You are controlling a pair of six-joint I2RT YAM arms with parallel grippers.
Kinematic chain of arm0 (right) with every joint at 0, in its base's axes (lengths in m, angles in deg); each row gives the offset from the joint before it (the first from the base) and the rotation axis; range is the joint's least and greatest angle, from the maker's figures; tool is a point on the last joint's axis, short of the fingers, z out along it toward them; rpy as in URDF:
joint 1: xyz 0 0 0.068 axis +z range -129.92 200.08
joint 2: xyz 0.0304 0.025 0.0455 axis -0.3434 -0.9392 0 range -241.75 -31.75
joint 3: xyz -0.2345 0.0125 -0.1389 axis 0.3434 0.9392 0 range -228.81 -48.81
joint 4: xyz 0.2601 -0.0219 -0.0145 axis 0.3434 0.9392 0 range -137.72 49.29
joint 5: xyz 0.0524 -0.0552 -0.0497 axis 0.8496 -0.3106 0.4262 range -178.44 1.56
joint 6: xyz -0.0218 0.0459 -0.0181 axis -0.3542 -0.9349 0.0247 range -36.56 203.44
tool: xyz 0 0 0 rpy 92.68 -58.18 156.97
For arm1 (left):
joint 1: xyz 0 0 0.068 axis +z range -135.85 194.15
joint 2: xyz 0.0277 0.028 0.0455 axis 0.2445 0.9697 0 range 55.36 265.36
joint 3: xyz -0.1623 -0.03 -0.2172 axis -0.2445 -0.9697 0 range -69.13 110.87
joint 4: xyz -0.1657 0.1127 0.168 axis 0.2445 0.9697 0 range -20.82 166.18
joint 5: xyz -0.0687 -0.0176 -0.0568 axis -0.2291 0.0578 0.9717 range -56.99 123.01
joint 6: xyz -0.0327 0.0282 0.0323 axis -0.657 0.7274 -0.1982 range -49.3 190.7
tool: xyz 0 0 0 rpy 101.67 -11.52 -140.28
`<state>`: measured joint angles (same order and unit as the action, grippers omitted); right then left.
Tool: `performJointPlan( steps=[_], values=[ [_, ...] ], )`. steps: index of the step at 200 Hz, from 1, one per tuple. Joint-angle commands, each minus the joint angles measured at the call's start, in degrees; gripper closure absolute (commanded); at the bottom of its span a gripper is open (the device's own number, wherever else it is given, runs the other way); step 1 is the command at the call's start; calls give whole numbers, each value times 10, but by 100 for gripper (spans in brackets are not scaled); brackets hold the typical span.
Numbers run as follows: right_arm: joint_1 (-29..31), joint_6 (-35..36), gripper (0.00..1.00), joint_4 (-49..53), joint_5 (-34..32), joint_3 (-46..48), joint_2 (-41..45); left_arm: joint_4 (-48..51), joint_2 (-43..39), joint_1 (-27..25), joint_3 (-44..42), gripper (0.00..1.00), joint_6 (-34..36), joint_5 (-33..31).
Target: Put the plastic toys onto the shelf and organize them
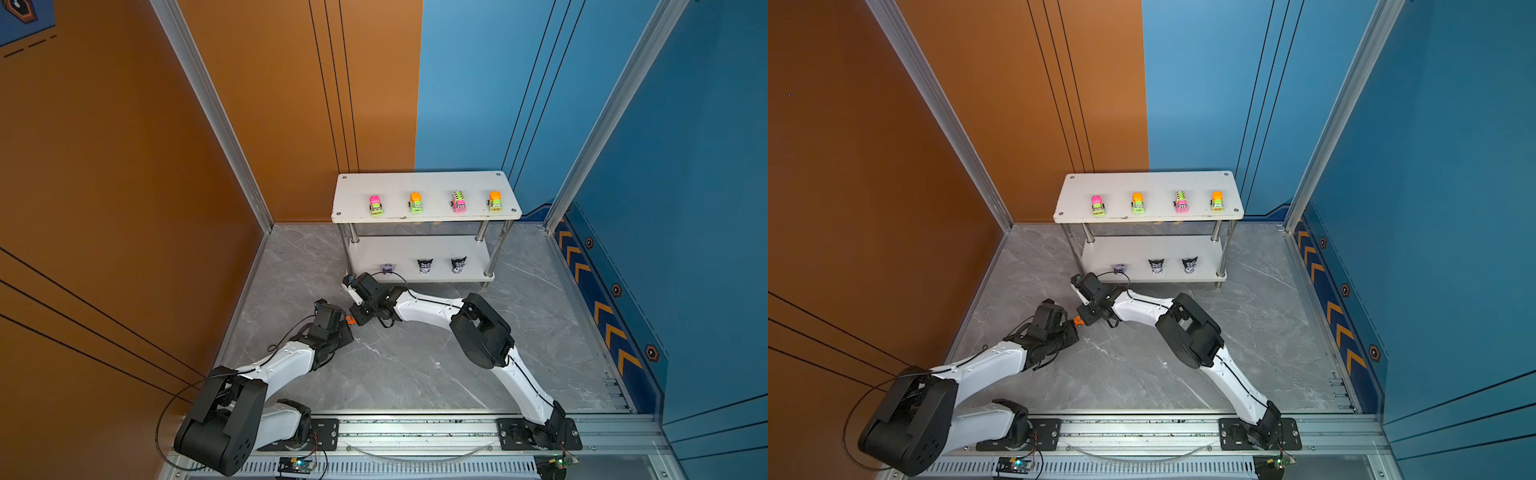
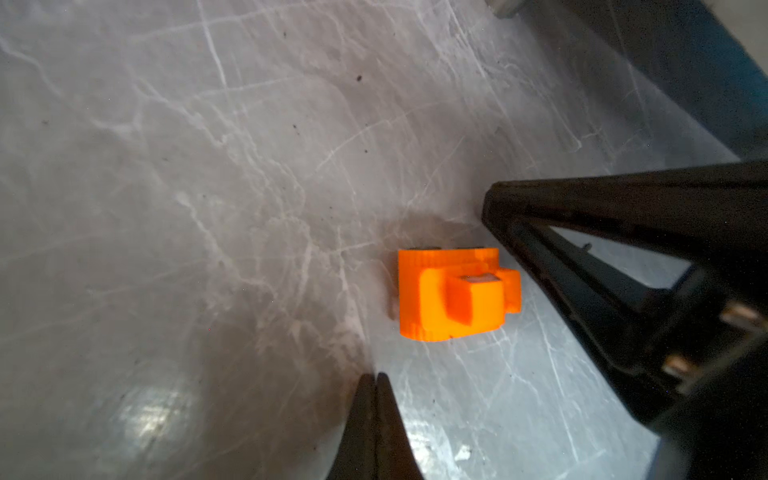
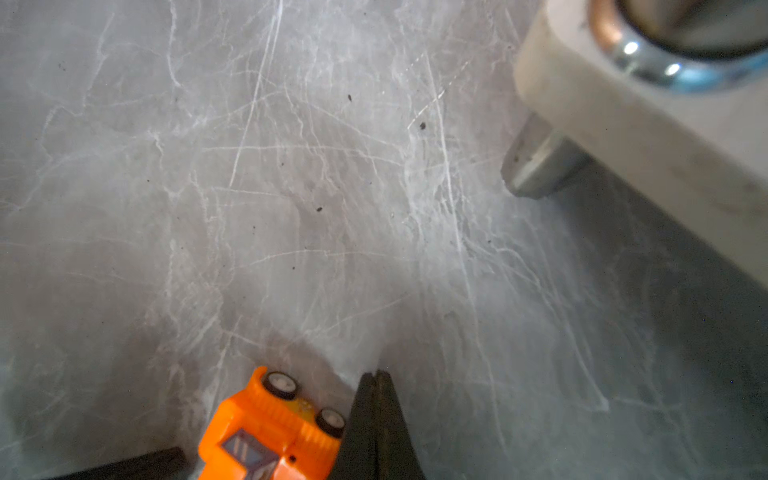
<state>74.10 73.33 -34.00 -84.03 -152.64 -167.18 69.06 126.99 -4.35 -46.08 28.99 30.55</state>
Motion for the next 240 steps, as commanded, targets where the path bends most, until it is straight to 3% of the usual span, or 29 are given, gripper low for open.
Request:
performJointPlan(
  steps=[1, 172, 185, 207, 240],
  values=[
    [5, -6, 100, -1, 13, -7, 6, -2, 9, 2, 15, 99, -1, 3],
    [42, -76, 100, -105, 106, 203, 134, 9, 24, 97, 50, 97, 61, 30],
    [38, -77, 100, -101, 96, 214, 145, 13, 13, 99, 51, 91, 62, 38],
    [20, -77, 100, -97, 88, 244, 188, 31, -19, 95, 50, 66, 63, 55],
    [-10, -67, 100, -86, 56, 307, 279, 77, -70, 59, 41, 51, 74, 57]
  ],
)
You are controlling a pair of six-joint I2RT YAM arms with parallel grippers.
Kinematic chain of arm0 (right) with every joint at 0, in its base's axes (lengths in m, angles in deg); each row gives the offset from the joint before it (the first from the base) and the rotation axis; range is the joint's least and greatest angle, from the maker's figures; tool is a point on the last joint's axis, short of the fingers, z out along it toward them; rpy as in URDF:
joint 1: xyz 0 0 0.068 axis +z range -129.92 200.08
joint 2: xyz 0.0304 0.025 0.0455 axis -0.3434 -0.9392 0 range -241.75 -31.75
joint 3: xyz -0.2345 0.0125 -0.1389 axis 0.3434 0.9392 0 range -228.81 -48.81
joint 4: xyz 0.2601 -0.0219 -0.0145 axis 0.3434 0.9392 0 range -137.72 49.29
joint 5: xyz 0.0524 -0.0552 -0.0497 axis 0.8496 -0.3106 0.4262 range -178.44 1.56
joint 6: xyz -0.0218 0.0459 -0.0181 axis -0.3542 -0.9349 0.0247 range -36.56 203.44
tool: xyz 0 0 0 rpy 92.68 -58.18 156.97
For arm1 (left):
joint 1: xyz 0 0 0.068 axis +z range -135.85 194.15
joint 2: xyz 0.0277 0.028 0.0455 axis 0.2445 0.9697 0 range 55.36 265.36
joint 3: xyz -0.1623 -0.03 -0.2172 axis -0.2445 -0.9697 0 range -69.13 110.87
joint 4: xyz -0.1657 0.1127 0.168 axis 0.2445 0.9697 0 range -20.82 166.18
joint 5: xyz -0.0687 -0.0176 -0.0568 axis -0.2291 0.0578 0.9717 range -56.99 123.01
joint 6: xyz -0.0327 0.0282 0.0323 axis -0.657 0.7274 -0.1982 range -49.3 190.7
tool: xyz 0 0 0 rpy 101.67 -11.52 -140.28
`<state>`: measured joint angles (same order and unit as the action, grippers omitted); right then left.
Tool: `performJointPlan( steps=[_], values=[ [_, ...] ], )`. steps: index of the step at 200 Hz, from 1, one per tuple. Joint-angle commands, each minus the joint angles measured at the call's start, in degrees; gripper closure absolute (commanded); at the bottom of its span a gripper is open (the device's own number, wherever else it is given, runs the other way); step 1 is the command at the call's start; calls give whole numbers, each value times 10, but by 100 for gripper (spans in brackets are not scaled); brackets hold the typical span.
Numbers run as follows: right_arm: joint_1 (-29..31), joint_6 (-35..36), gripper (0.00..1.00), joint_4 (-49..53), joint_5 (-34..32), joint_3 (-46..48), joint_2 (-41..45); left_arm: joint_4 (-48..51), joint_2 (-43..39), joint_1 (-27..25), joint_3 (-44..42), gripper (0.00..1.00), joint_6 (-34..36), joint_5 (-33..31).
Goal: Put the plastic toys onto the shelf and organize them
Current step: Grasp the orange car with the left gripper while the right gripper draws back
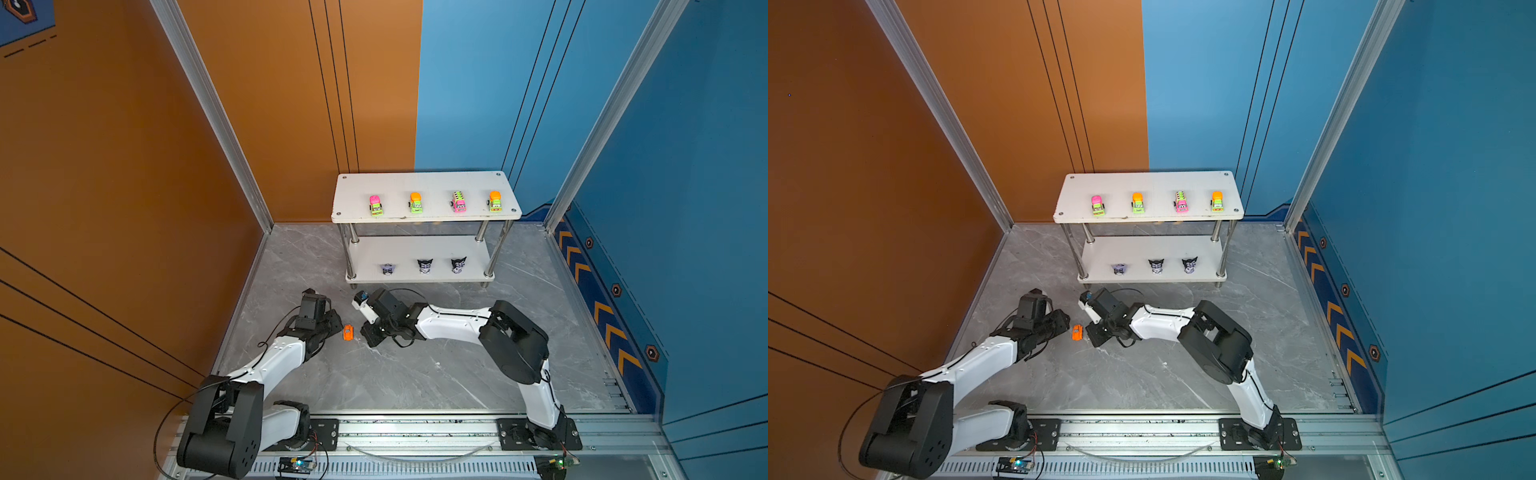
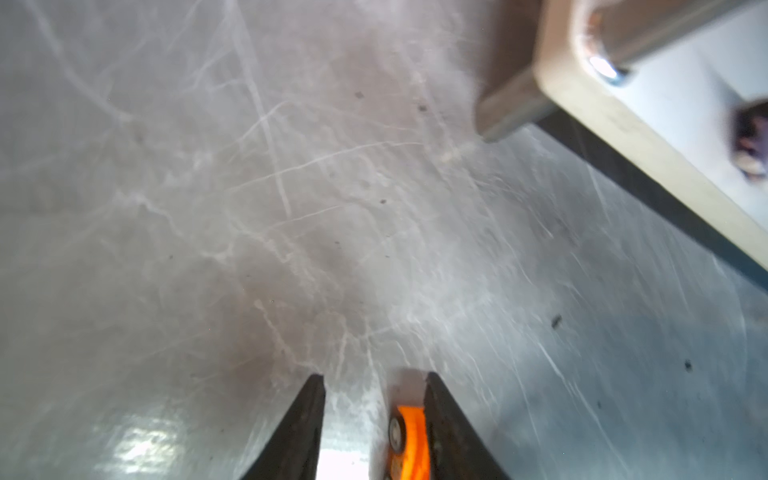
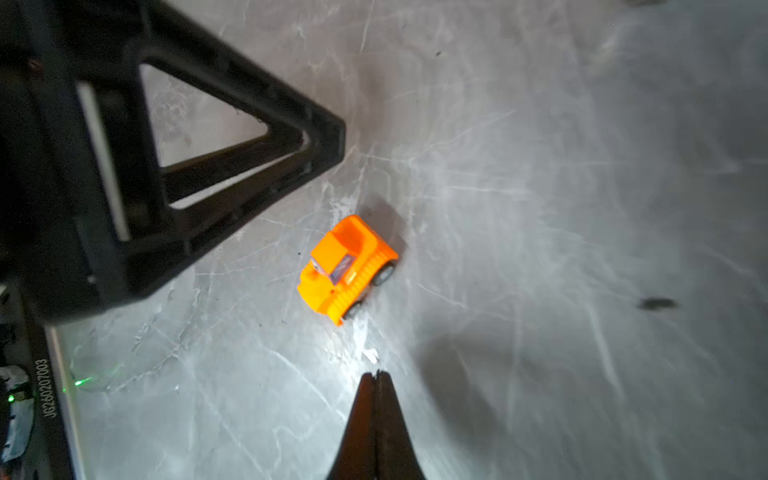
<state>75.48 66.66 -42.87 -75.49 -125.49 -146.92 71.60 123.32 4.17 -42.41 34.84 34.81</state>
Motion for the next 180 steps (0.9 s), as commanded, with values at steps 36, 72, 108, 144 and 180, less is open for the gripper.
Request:
performJointPlan(
  steps=[36, 72, 108, 144, 180],
  values=[
    [-46, 1, 100, 7, -47, 88, 154, 72, -50, -87, -15, 38, -3, -17],
    [-55, 6, 100, 13, -63, 111, 192, 57, -3, -114, -8, 36, -2, -34],
    [-60, 9, 100, 15, -65, 121, 201, 54, 33, -125, 2, 45, -5, -50],
    [-62, 10, 100, 13, -64, 125, 201, 72, 31, -129, 5, 69, -1, -74],
    [-64, 11, 100, 11, -63, 125, 201, 80, 26, -136, 20, 82, -2, -78]
  ],
)
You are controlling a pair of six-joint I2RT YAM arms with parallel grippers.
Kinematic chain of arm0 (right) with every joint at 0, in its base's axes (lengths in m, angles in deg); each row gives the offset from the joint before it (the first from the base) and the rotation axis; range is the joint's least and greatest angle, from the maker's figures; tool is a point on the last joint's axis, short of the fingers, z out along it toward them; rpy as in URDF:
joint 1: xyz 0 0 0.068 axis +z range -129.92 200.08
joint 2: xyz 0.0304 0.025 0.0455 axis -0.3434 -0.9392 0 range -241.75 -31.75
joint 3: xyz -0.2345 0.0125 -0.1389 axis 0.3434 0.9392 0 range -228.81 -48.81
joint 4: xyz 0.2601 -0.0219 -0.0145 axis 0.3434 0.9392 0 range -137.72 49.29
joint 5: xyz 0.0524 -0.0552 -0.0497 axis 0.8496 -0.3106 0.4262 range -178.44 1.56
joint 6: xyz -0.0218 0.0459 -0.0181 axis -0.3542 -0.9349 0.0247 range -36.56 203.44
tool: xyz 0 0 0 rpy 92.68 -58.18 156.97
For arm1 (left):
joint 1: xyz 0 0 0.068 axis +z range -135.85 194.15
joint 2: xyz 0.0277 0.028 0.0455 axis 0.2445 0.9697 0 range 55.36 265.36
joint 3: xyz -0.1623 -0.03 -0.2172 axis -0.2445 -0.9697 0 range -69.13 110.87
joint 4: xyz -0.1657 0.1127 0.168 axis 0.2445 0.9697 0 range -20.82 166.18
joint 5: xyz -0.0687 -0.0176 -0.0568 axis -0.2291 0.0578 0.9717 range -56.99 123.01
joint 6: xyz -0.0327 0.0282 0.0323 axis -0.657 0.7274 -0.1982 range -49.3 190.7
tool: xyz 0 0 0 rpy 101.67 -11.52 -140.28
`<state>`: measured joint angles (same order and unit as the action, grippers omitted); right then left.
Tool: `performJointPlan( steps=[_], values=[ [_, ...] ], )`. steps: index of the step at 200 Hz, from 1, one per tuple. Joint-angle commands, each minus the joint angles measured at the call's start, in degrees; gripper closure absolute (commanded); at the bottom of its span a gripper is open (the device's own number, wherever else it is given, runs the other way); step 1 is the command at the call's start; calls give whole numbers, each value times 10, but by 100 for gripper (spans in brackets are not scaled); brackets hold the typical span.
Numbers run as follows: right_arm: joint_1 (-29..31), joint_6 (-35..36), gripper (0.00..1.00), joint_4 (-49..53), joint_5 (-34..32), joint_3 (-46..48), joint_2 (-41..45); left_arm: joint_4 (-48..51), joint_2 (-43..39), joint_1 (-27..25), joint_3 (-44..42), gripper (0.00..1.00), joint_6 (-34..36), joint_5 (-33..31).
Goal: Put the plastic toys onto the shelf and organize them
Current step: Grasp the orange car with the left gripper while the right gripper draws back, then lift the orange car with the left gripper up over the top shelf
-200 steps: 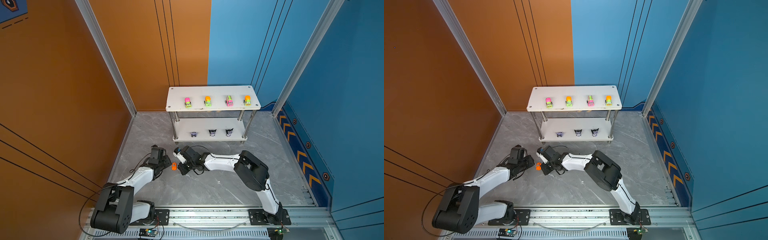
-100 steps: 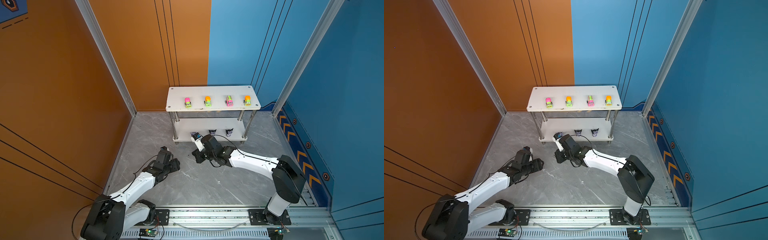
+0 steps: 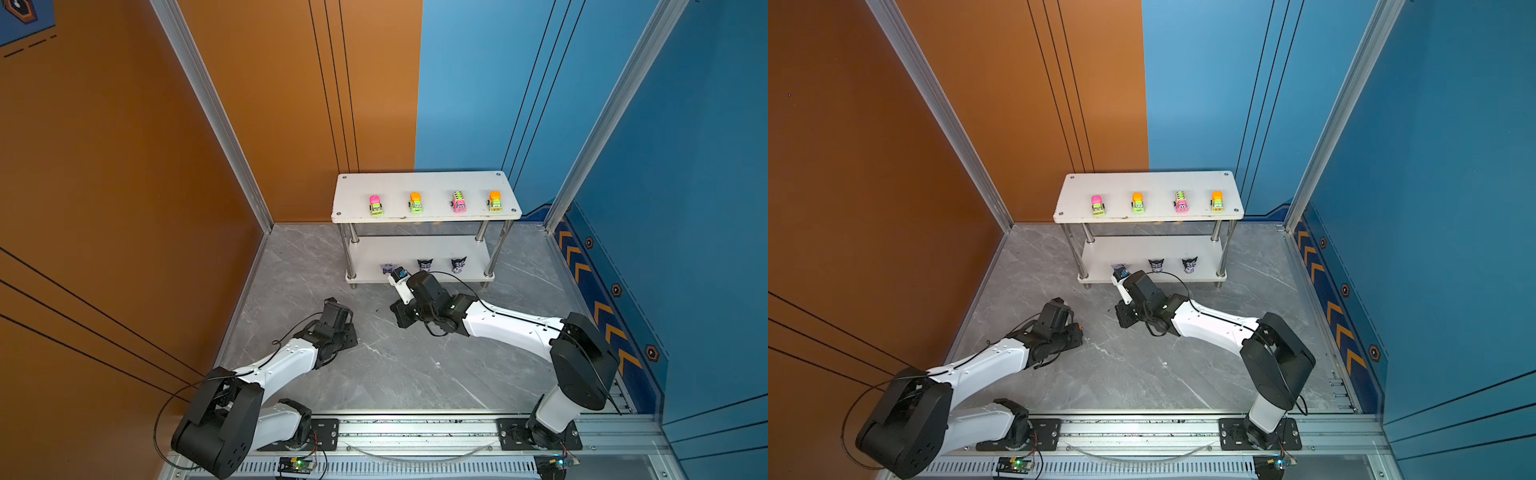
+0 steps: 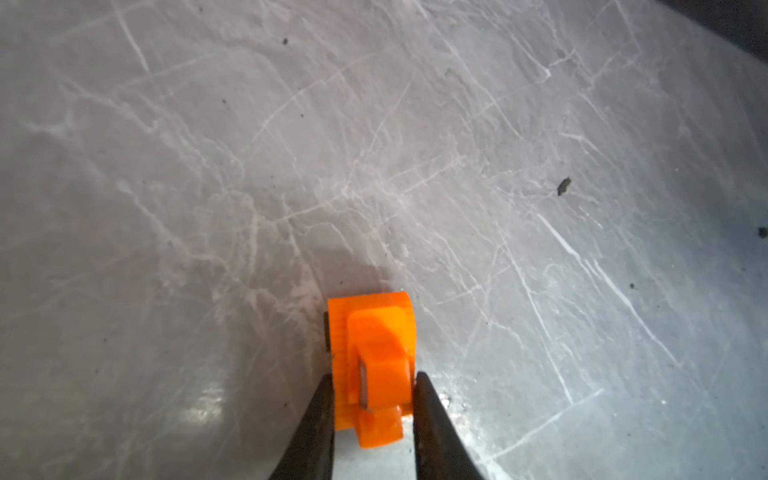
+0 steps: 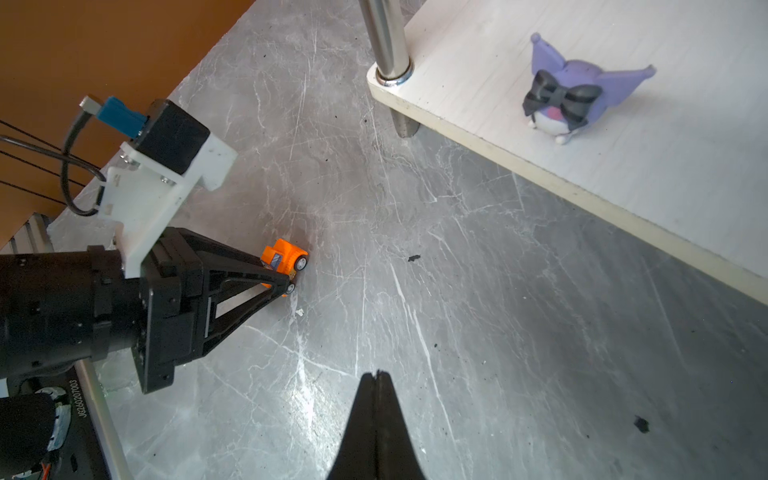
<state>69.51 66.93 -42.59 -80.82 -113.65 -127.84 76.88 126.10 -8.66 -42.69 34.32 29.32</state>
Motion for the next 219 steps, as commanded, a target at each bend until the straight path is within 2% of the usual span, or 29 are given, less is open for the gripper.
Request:
performJointPlan(
  steps=[1, 36, 66, 91, 123, 159, 193, 219],
  values=[
    [-5, 9, 100, 8, -9, 7, 11, 37, -3, -8, 24, 82, 3, -24],
    [-8, 12, 100, 10, -15, 17, 19, 136, -51, -22, 110, 86, 33, -45],
    [-16, 11, 100, 7, -17, 36, 26, 228, -99, -55, 253, 88, 90, -110],
    [-17, 7, 100, 4, -21, 54, 31, 256, -91, -90, 380, 87, 135, -149],
    [-18, -4, 100, -12, -22, 85, 42, 301, -24, -123, 536, 86, 194, -188],
    [-19, -7, 100, -17, -23, 103, 43, 376, 110, -128, 759, 86, 266, -203],
    [-19, -16, 100, -28, -18, 116, 44, 489, 246, -115, 998, 86, 322, -222],
    [-21, -18, 100, -34, -19, 125, 45, 533, 307, -80, 1102, 86, 325, -208]
  ],
)
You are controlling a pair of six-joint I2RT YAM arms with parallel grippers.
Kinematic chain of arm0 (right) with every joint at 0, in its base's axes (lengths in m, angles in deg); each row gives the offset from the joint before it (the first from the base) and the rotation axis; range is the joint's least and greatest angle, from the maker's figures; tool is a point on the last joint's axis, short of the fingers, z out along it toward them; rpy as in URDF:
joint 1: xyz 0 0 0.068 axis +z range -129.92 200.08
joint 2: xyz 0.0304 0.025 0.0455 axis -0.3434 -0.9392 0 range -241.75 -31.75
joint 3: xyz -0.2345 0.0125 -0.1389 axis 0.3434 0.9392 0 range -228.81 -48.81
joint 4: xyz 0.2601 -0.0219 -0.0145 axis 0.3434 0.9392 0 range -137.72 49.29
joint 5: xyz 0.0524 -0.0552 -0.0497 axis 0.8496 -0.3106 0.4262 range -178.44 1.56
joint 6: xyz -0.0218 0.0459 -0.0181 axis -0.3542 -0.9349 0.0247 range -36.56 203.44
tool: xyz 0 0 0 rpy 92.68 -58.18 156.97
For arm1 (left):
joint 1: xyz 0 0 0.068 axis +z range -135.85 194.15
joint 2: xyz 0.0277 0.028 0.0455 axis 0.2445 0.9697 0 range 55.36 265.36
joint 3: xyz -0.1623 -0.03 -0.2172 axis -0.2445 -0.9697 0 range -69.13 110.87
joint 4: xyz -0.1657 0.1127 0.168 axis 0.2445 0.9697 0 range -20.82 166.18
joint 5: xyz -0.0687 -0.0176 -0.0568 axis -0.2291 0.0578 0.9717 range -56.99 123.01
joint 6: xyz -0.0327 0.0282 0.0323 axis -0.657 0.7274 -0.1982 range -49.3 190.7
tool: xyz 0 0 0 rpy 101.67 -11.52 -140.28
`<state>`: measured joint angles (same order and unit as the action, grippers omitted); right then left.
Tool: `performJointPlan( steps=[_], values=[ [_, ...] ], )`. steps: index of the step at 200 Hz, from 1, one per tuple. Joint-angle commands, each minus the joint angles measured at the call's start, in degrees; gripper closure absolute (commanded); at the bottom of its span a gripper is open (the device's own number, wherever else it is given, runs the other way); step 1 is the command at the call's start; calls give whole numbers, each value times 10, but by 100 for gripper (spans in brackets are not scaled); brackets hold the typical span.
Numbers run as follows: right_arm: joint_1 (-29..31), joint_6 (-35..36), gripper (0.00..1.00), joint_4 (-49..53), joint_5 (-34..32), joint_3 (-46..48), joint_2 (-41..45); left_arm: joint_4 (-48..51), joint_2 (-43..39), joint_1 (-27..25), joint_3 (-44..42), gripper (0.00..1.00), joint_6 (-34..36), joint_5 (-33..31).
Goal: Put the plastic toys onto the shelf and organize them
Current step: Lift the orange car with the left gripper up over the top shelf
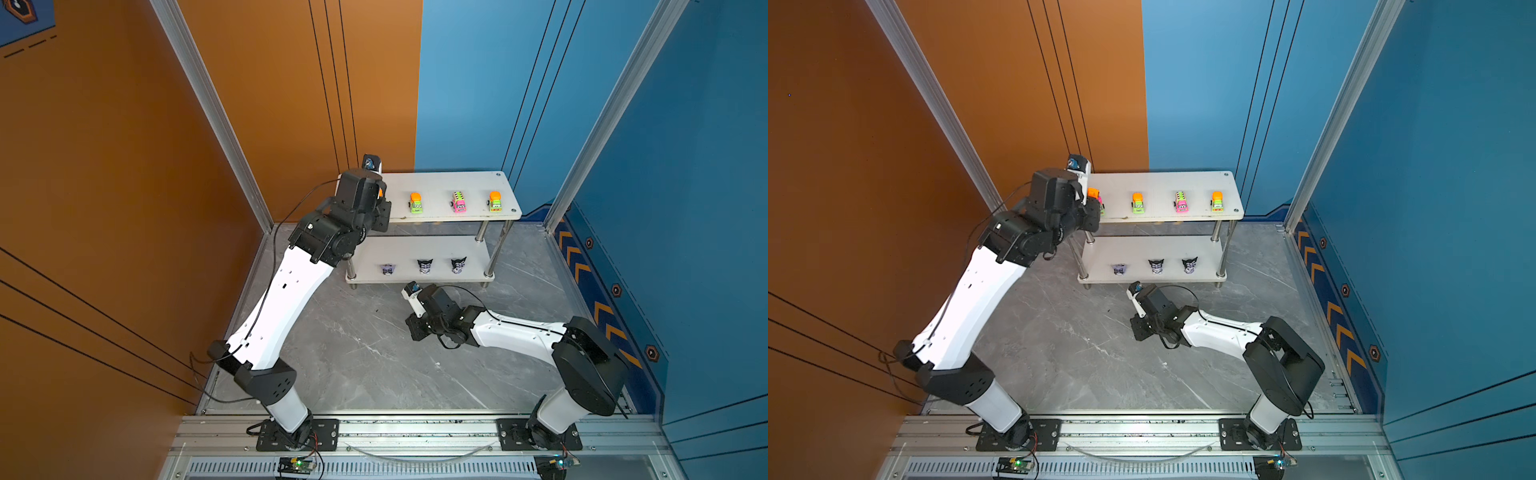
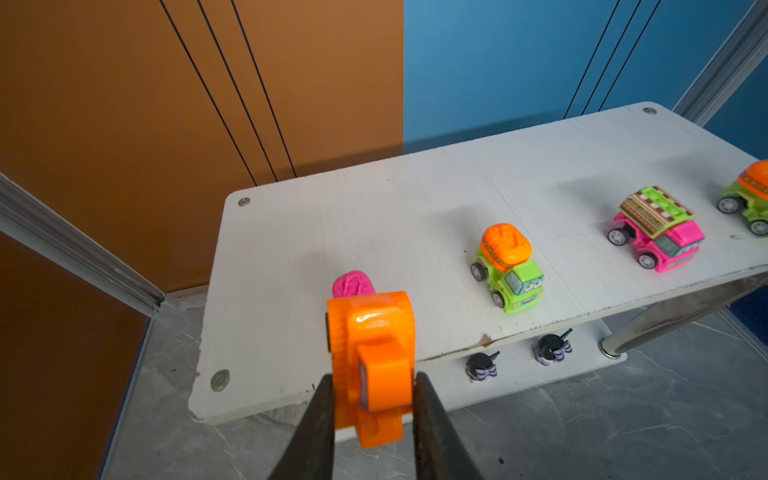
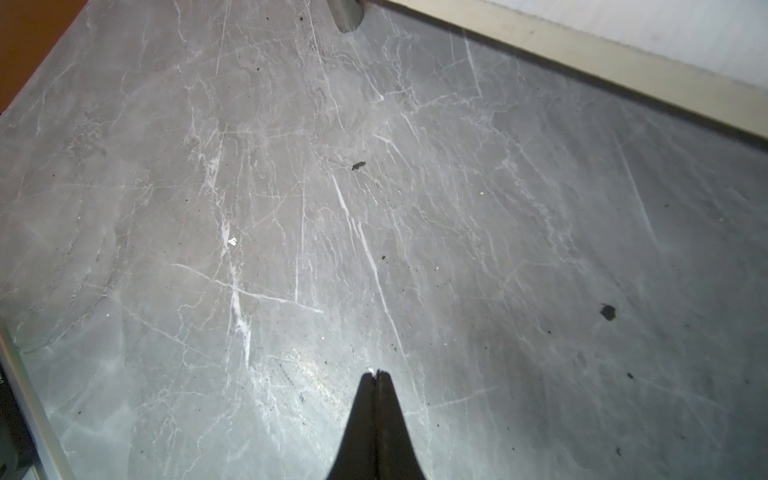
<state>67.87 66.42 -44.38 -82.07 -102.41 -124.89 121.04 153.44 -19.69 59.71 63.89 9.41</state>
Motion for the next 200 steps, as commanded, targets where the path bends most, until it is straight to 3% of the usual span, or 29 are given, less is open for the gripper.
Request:
performJointPlan(
  steps=[1, 97, 146, 200],
  values=[
    [-4, -13, 100, -16, -6, 13, 16, 92, 36, 32, 80, 86, 29, -7],
    [-13, -19, 100, -22, 4, 12, -1, 95, 62, 153, 65, 87, -36, 164],
    [-16, -21, 100, -21, 4, 13, -4, 94, 68, 152, 37, 86, -52, 182],
    [-16, -26, 100, -25, 8, 14, -9, 95, 53, 150, 10, 83, -59, 158]
  ],
)
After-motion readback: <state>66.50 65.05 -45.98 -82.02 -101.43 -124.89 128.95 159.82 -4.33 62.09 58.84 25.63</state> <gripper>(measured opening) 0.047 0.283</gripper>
